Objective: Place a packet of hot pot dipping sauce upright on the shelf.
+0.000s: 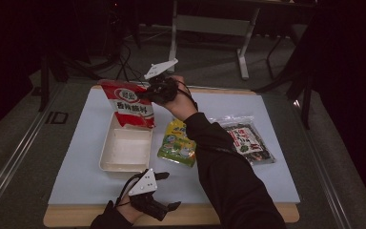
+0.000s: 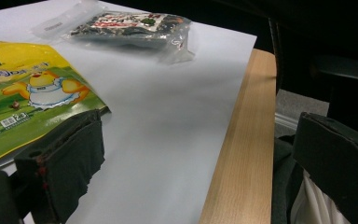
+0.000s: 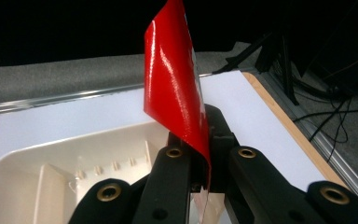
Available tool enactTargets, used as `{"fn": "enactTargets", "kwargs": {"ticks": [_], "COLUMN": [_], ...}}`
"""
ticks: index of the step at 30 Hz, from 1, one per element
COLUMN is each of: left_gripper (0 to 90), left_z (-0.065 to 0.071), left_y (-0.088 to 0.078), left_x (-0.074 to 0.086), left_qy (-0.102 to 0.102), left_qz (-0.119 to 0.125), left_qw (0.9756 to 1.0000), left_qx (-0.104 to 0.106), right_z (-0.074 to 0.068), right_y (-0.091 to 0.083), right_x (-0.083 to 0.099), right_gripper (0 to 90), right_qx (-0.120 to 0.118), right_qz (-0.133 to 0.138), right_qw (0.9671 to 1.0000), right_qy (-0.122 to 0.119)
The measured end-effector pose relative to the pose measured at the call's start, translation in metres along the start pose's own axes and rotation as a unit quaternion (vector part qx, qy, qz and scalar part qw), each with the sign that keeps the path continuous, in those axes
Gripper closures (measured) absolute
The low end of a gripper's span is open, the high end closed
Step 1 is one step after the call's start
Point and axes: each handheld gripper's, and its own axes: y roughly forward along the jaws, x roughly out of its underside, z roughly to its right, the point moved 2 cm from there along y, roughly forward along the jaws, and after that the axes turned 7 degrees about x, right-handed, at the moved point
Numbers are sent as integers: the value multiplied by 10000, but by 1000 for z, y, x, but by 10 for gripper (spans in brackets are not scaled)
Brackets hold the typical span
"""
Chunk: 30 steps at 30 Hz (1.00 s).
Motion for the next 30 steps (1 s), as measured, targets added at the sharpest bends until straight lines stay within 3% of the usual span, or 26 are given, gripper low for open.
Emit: {"fn": "enactTargets", "kwargs": {"ticks": [7,12,21,24,30], "left_gripper": [35,35,35,35,35], "left_z": [0,0,0,0,0], "left_y": [0,0,1,0,1], "left_x": [0,1,1,1,1], "left_qy": [7,18,25,27,40], "left_qz": [-8,-28,-40,-35,-65], "left_qw": [10000,10000,10000,10000,10000], "left_qx": [15,32,44,37,53], "right_z": [3,2,-1,-6,-3], "right_y": [18,26,30,29,30], "right_x": [12,16,22,20,17], "right_gripper": [894,894,894,894,893], "right_qx": [62,-37,-102,-128,-142], "right_qz": [-75,-28,144,185,370], "right_qw": [9999,9996,9979,9982,9963], "right_qy": [128,280,626,564,766]}}
